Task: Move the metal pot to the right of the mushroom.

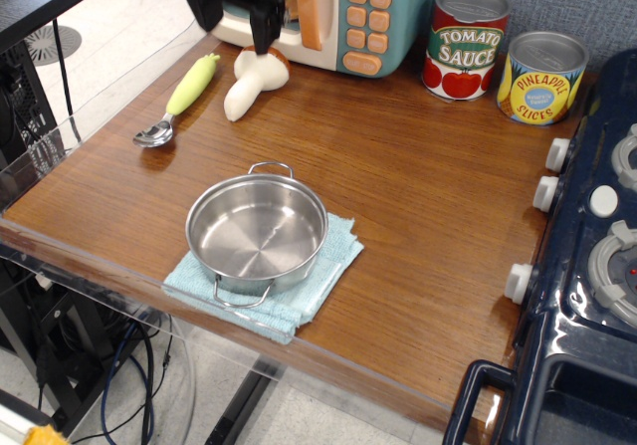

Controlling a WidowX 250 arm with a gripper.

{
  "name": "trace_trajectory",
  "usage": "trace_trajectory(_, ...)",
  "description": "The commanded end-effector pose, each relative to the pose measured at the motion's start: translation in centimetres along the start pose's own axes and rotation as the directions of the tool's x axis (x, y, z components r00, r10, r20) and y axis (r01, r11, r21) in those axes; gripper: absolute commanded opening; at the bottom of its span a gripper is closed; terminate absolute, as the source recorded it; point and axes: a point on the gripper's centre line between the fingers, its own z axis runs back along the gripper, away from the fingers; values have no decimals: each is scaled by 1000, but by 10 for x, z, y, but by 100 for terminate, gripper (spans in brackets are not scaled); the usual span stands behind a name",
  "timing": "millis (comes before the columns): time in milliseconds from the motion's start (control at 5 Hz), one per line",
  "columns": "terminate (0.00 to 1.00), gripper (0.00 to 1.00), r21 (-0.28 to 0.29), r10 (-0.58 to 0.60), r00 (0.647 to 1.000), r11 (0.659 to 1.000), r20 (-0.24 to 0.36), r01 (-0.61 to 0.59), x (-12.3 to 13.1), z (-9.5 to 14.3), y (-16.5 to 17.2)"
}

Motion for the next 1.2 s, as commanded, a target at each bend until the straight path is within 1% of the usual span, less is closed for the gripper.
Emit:
trace_trajectory(0, 0, 100, 5, 8, 999, 1000, 37, -8, -17, 33, 0)
trace_trajectory(200, 0, 100, -18, -8, 1000, 1000, 27, 9, -42, 49, -10)
trace_trajectory(400, 0, 100, -51, -38, 999, 998, 10, 39, -63, 54, -26)
trace_trajectory(800, 0, 100, -77, -97, 994, 993, -46, 94, -101, 58, -42)
trace_trajectory(1000, 0, 100, -110, -158, 984, 983, -85, 149, -117, 46, -53)
